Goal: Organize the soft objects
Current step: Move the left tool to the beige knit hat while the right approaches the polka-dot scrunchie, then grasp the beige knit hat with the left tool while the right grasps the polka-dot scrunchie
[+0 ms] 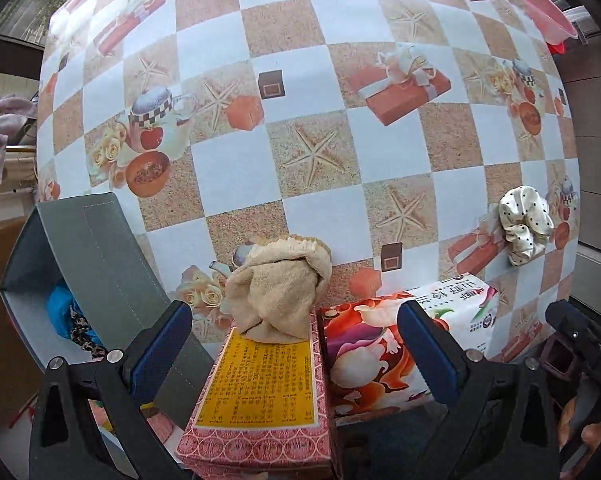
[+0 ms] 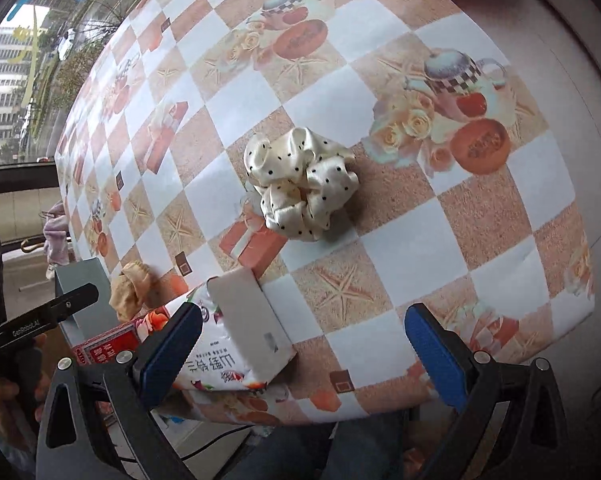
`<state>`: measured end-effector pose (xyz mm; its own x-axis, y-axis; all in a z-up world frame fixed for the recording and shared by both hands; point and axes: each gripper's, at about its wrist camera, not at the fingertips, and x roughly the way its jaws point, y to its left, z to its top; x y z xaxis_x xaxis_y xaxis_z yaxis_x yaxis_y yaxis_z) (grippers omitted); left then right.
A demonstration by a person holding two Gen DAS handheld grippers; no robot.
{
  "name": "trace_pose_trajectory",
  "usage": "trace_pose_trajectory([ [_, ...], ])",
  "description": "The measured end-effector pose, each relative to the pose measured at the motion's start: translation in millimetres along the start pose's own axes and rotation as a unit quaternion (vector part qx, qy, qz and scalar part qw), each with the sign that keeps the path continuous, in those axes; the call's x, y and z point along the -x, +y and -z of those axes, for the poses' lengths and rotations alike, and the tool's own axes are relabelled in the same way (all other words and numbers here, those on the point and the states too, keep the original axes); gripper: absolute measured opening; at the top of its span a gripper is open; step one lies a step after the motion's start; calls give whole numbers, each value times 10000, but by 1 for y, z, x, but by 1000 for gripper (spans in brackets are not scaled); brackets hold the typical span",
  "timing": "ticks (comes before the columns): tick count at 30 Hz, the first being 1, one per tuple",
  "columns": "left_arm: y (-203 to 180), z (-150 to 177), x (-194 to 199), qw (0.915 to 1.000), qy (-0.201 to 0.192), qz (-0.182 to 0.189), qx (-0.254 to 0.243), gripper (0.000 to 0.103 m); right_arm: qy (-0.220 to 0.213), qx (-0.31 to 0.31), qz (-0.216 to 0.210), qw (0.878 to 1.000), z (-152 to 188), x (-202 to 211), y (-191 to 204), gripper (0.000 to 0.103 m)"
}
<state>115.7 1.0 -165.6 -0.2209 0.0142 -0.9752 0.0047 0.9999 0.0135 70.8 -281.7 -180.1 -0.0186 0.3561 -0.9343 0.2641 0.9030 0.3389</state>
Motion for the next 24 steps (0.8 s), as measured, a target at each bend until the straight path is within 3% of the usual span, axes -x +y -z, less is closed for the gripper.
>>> trace_pose_trajectory([
  [7, -4, -10, -35, 9982, 553, -194, 102, 103, -72, 816, 784, 9936, -37, -33, 29, 102],
  [17, -1, -20, -70, 9895, 1366, -427, 194, 103, 147, 1412, 1201, 9826, -53, -69, 47, 102],
  [20, -2, -23, -74, 9880, 1447, -512, 151, 102, 194, 1519, 1252, 9802, -53, -75, 48, 102],
  [24, -7, -25, -88, 9815, 1837, -539, 91, 100, 195, 1558, 1256, 9796, -53, -81, 51, 102],
])
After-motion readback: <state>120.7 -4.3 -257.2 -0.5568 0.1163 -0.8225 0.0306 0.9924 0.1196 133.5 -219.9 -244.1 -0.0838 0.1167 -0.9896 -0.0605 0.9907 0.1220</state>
